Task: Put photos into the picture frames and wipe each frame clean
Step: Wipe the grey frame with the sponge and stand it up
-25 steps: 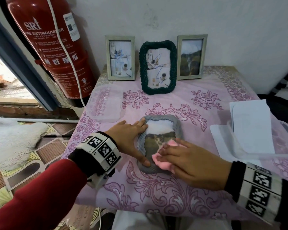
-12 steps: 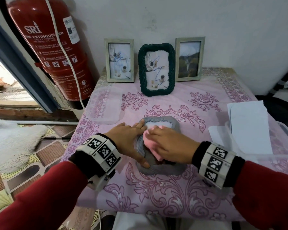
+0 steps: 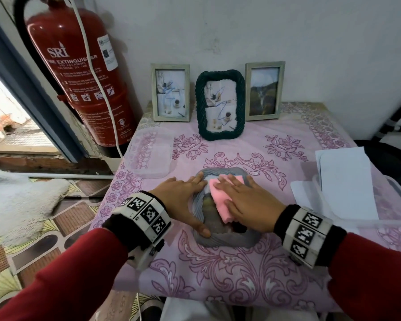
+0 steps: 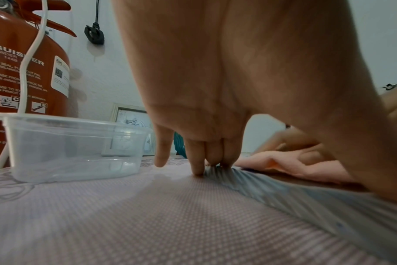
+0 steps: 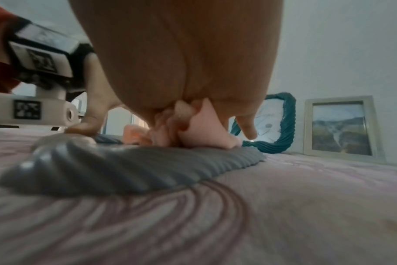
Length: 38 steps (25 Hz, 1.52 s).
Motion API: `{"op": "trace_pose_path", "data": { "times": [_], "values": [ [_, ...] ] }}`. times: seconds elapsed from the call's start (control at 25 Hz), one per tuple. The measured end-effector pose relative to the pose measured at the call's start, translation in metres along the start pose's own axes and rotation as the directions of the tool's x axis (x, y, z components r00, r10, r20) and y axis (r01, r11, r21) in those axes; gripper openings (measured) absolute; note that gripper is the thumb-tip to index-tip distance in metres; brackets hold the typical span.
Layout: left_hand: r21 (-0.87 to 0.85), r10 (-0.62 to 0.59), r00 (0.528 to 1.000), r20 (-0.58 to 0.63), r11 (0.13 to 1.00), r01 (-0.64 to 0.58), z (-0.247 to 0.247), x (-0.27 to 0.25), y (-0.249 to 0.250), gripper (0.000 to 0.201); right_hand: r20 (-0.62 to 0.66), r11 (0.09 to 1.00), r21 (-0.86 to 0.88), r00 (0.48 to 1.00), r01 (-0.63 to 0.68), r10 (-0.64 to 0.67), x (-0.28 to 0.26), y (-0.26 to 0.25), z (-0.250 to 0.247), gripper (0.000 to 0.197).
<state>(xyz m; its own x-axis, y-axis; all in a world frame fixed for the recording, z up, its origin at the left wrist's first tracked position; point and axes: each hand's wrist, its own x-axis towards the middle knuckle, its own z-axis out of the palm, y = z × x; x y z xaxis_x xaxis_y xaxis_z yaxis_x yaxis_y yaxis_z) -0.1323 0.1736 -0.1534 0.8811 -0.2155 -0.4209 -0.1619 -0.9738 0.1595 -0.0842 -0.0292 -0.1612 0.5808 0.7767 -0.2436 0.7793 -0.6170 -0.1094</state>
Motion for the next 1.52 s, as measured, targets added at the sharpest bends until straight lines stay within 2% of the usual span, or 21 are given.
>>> {"op": "trace_pose_path", "data": {
  "times": [0.12, 0.2, 0.28, 0.36, 0.44, 0.6, 0.76, 0.84, 0.88, 0.96, 1.04, 1.12, 1.2, 1.32, 1.44, 1.52],
  "values": [
    [0.004, -0.005, 1.0, 0.001, 1.0, 0.005, -0.001, -0.001, 0.002, 0.126, -0.035, 0.974, 0.225, 0.998, -0.037, 0.046, 0.003, -0.002, -0.002, 0.048],
    [0.008, -0.015, 1.0, 0.005, 1.0, 0.015, -0.002, -0.002, 0.003, 0.126, -0.139, 0.937, 0.348, 0.989, -0.005, 0.057, 0.002, -0.002, -0.004, 0.037],
    [0.01, -0.028, 1.0, 0.003, 1.0, 0.028, -0.003, -0.003, 0.004, 0.126, -0.308, 0.858, 0.511, 0.943, 0.055, 0.123, 0.002, -0.001, -0.006, 0.025],
    [0.018, -0.036, 0.999, 0.001, 0.999, 0.036, -0.003, -0.004, 0.005, 0.126, -0.392, 0.783, 0.619, 0.89, 0.068, 0.232, 0.0, 0.001, -0.009, 0.014],
    [0.029, -0.04, 0.999, -0.008, 0.999, 0.04, -0.003, -0.004, 0.007, 0.126, -0.389, 0.754, 0.656, 0.873, 0.037, 0.296, -0.003, 0.004, -0.012, 0.008],
    [0.008, -0.024, 0.998, -0.056, 1.0, 0.025, -0.005, -0.006, 0.012, 0.124, -0.38, 0.809, 0.586, 0.865, -0.05, 0.328, -0.008, 0.011, -0.01, 0.021],
    [-0.216, -0.001, 0.99, -0.141, 0.976, -0.03, -0.005, -0.013, 0.019, 0.098, -0.319, 0.754, 0.652, 0.874, -0.078, 0.366, -0.014, 0.015, -0.007, 0.024],
    [-0.294, -0.003, 0.981, -0.193, 0.954, -0.055, -0.004, -0.016, 0.022, 0.08, -0.318, 0.715, 0.695, 0.86, -0.075, 0.399, -0.016, 0.017, -0.005, 0.025],
    [-0.328, -0.024, 0.968, -0.248, 0.943, -0.061, -0.003, -0.015, 0.024, 0.066, -0.312, 0.69, 0.72, 0.849, -0.081, 0.426, -0.016, 0.018, -0.004, 0.027],
    [-0.42, -0.16, 0.909, -0.385, 0.908, -0.018, 0.0, -0.013, 0.031, 0.038, -0.278, 0.648, 0.752, 0.835, -0.118, 0.474, -0.015, 0.02, -0.001, 0.029],
    [-0.515, -0.315, 0.864, -0.393, 0.854, 0.077, 0.002, -0.011, 0.037, 0.043, -0.236, 0.643, 0.743, 0.827, -0.184, 0.511, -0.014, 0.021, 0.001, 0.032],
    [-0.536, -0.345, 0.878, -0.331, 0.835, 0.126, 0.005, -0.008, 0.039, 0.045, -0.213, 0.629, 0.755, 0.837, -0.186, 0.504, -0.013, 0.019, 0.002, 0.039],
    [-0.573, -0.321, 0.893, -0.316, 0.814, 0.089, 0.008, -0.006, 0.04, 0.032, -0.191, 0.606, 0.777, 0.853, -0.171, 0.486, -0.013, 0.016, 0.002, 0.036],
    [-0.731, -0.329, 0.881, -0.341, 0.682, -0.027, 0.013, -0.006, 0.045, 0.018, -0.199, 0.555, 0.821, 0.843, -0.135, 0.499, -0.011, 0.013, -0.002, 0.009],
    [-0.857, -0.366, 0.863, -0.348, 0.498, -0.134, 0.016, -0.007, 0.048, 0.012, -0.153, 0.381, 0.923, 0.849, -0.061, 0.506, -0.011, 0.011, -0.005, 0.012],
    [-0.91, -0.402, 0.85, -0.339, 0.369, -0.188, 0.016, -0.006, 0.048, 0.012, -0.144, 0.319, 0.947, 0.866, -0.019, 0.478, -0.012, 0.006, -0.007, 0.011]
  ]
}}
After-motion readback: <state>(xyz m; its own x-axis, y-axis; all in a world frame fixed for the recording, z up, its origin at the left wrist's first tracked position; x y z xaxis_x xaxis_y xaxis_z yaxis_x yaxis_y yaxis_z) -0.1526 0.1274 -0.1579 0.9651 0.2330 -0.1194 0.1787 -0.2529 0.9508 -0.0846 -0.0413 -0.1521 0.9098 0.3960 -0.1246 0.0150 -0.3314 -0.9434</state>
